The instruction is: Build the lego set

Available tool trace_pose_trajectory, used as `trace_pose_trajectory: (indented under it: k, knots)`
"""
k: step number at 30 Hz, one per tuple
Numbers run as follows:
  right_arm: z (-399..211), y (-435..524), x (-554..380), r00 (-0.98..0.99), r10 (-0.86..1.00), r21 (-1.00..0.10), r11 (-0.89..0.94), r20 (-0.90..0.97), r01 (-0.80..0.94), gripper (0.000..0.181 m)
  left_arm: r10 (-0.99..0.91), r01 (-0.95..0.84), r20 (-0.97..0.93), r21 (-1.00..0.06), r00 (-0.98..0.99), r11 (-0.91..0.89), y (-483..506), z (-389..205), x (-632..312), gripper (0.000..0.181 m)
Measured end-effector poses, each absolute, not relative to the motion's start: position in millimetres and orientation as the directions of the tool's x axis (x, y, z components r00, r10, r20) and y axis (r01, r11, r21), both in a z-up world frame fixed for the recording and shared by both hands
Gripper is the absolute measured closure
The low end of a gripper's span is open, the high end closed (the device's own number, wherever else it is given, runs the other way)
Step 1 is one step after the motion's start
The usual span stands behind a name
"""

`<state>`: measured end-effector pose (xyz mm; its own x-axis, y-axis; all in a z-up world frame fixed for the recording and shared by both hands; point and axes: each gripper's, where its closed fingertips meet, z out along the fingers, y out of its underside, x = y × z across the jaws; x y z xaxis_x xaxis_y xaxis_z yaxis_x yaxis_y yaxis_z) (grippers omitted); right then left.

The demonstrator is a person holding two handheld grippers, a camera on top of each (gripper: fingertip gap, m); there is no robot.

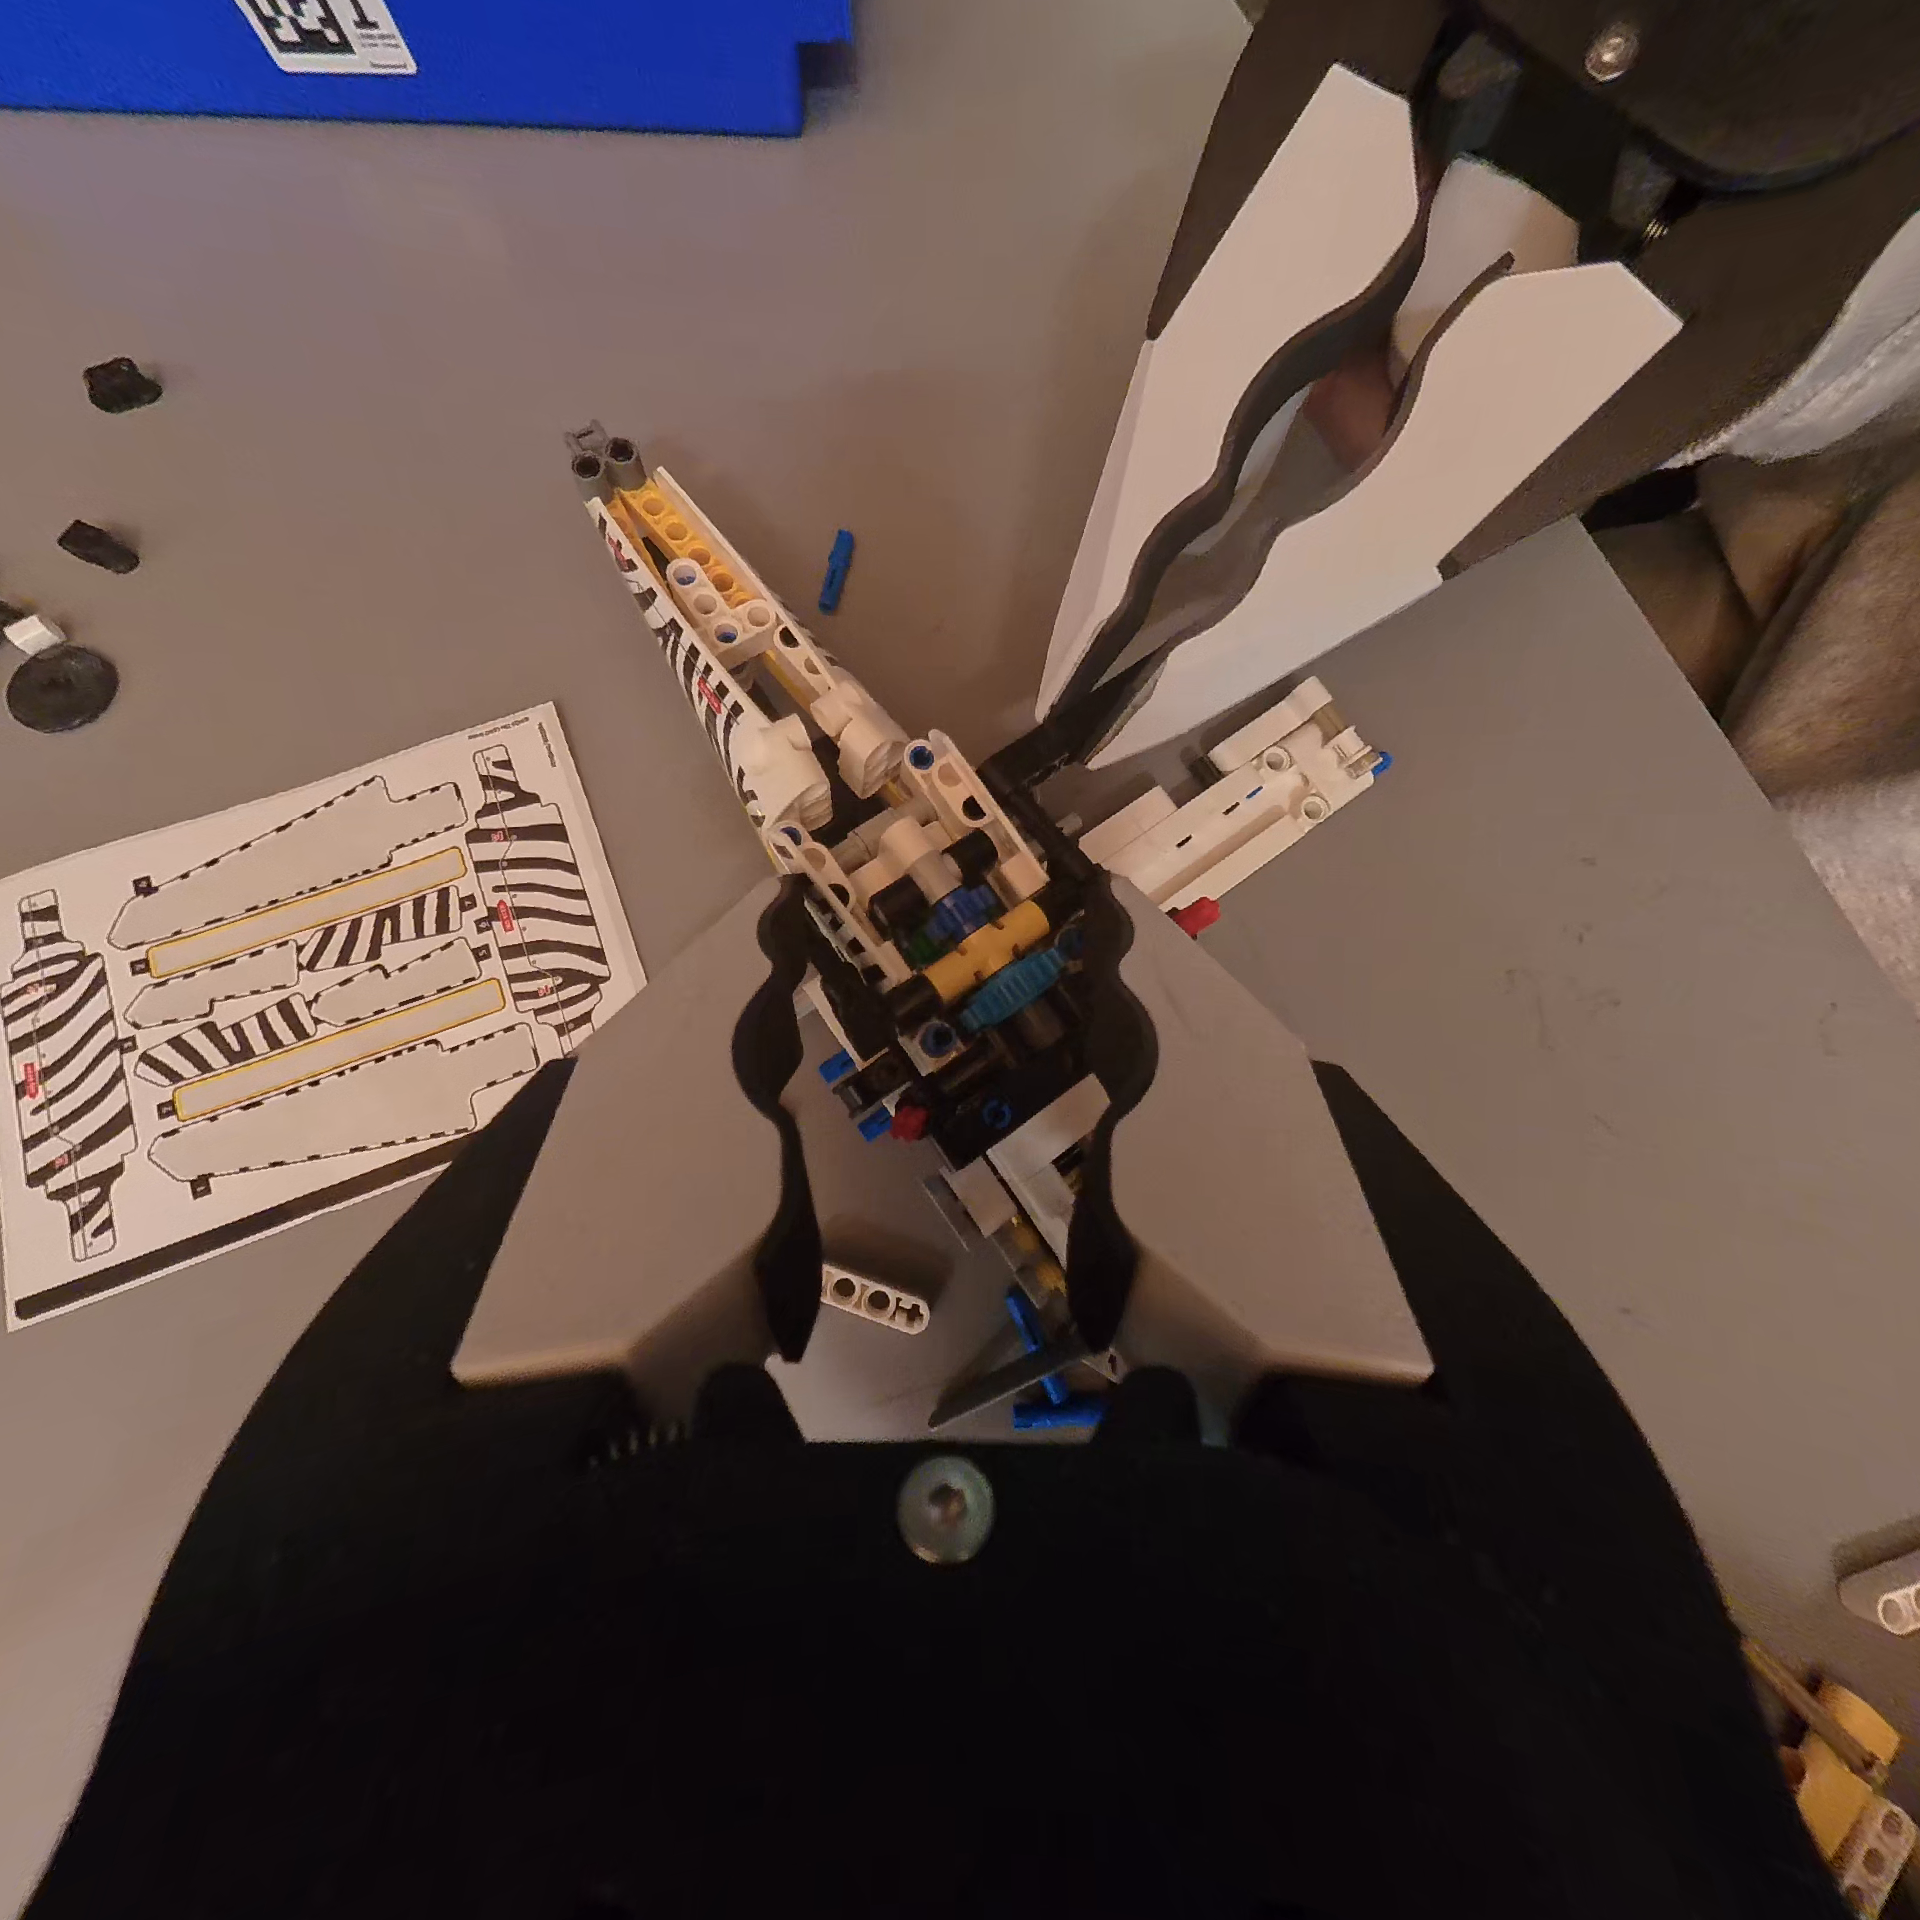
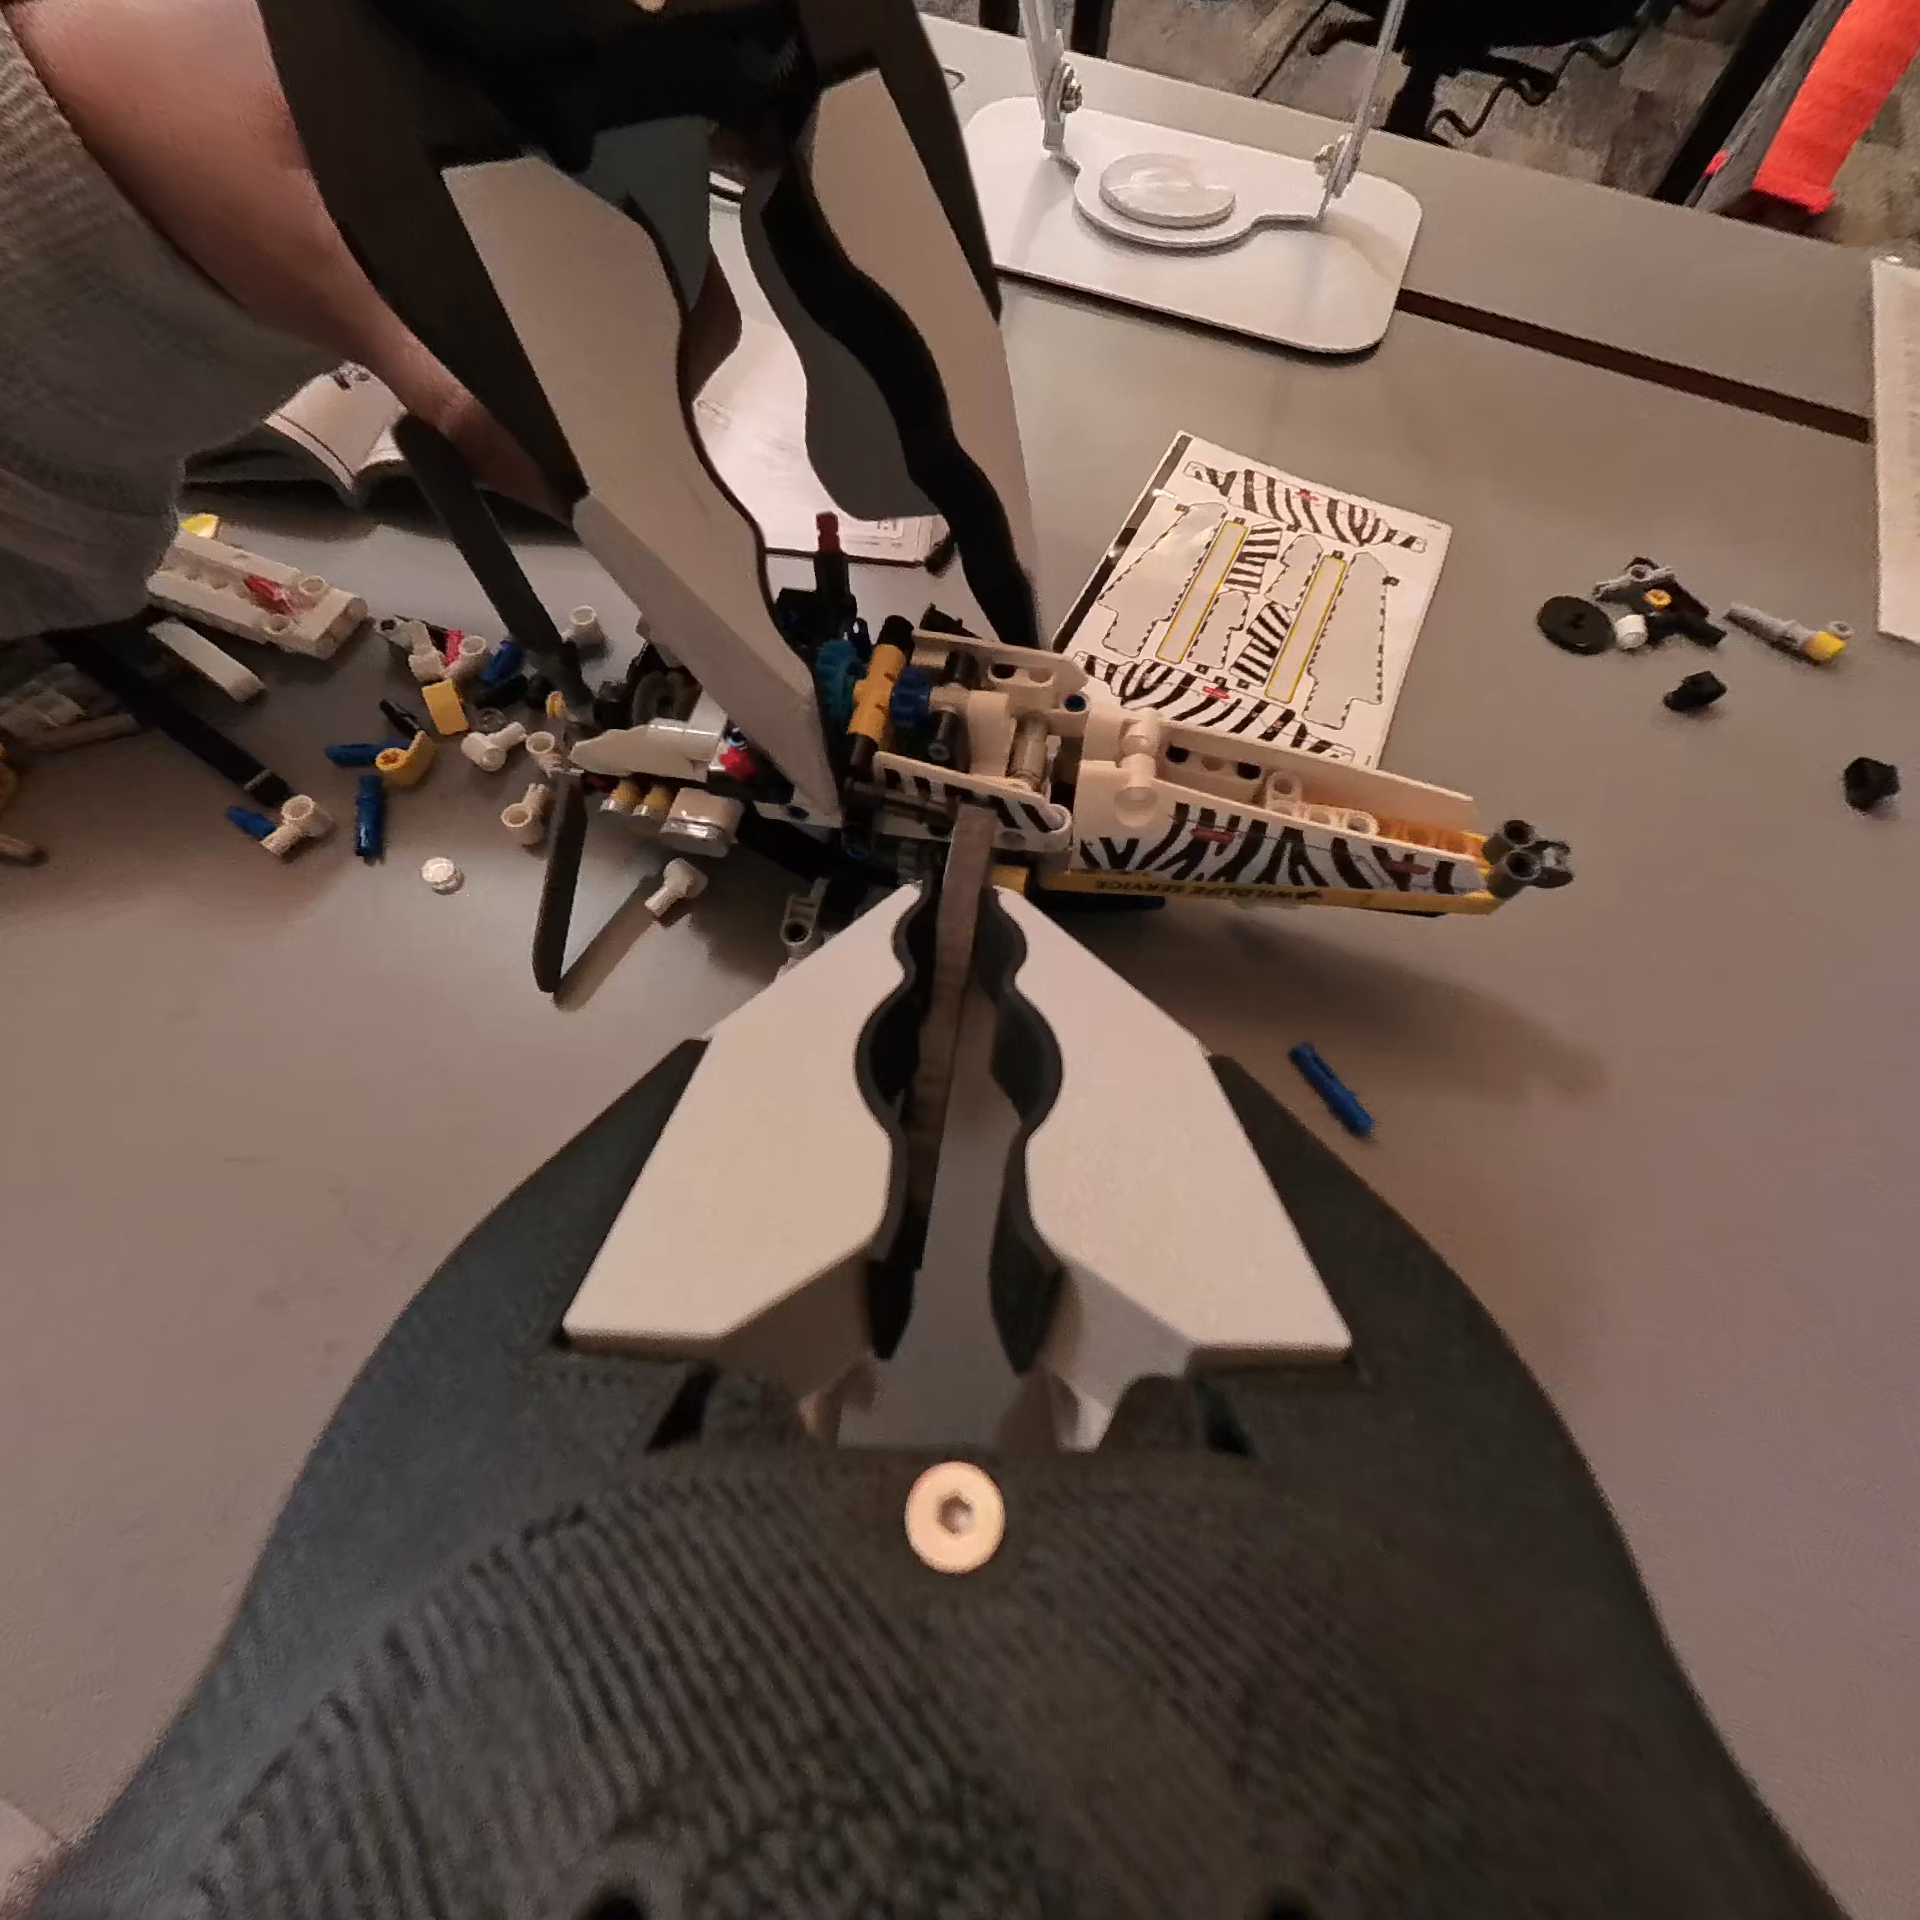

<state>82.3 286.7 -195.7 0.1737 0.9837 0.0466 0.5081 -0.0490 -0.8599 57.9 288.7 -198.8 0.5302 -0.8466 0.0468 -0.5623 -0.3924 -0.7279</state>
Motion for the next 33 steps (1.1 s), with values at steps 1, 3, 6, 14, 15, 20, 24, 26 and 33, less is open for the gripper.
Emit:
trace_pose_trajectory:
  k: [1, 3, 6, 14, 15, 20, 24, 26, 33]
  knots:
    - [-195.8, 286.6, 82.5, 0.175, 0.983, -0.859, -0.049, 0.048, 0.51, 0.175, -0.847, -0.564, 0.045, -0.727, 0.53, -0.391, 288.6, -198.8, 57.9, 0.129]
    - [-195.9, 286.6, 82.5, 0.178, 0.983, -0.858, -0.047, 0.053, 0.512, 0.175, -0.847, -0.569, 0.04, -0.724, 0.53, -0.39, 288.7, -198.9, 58.0, 0.129]
    - [-195.3, 286.7, 81.5, 0.196, 0.981, -0.857, -0.093, 0.009, 0.507, 0.176, -0.845, -0.567, 0.044, -0.723, 0.533, -0.395, 288.8, -198.9, 57.1, 0.129]
    - [-196.7, 286.6, 79.9, 0.188, 0.923, -0.818, -0.383, -0.334, 0.429, 0.176, -0.837, -0.548, 0.066, -0.728, 0.543, -0.412, 289.3, -199.0, 55.8, 0.129]
    - [-196.9, 286.6, 79.7, 0.185, 0.94, -0.833, -0.341, -0.287, 0.436, 0.176, -0.836, -0.546, 0.069, -0.728, 0.544, -0.415, 289.3, -199.1, 55.7, 0.129]
    - [-191.8, 288.3, 79.8, 0.186, 0.982, -0.878, -0.076, 0.015, 0.473, 0.175, -0.833, -0.548, 0.07, -0.722, 0.549, -0.422, 289.0, -199.2, 55.4, 0.128]
    - [-189.4, 288.8, 80.0, 0.182, 0.983, -0.885, -0.077, 0.008, 0.46, 0.175, -0.828, -0.548, 0.073, -0.717, 0.555, -0.431, 289.1, -199.2, 55.4, 0.128]
    - [-190.1, 289.0, 80.3, 0.181, 0.982, -0.889, -0.126, -0.05, 0.44, 0.175, -0.828, -0.55, 0.07, -0.715, 0.557, -0.431, 289.1, -199.2, 55.4, 0.128]
    - [-191.6, 288.6, 80.4, 0.177, 0.983, -0.906, -0.119, -0.051, 0.405, 0.175, -0.825, -0.542, 0.081, -0.717, 0.559, -0.438, 289.0, -199.1, 55.4, 0.129]
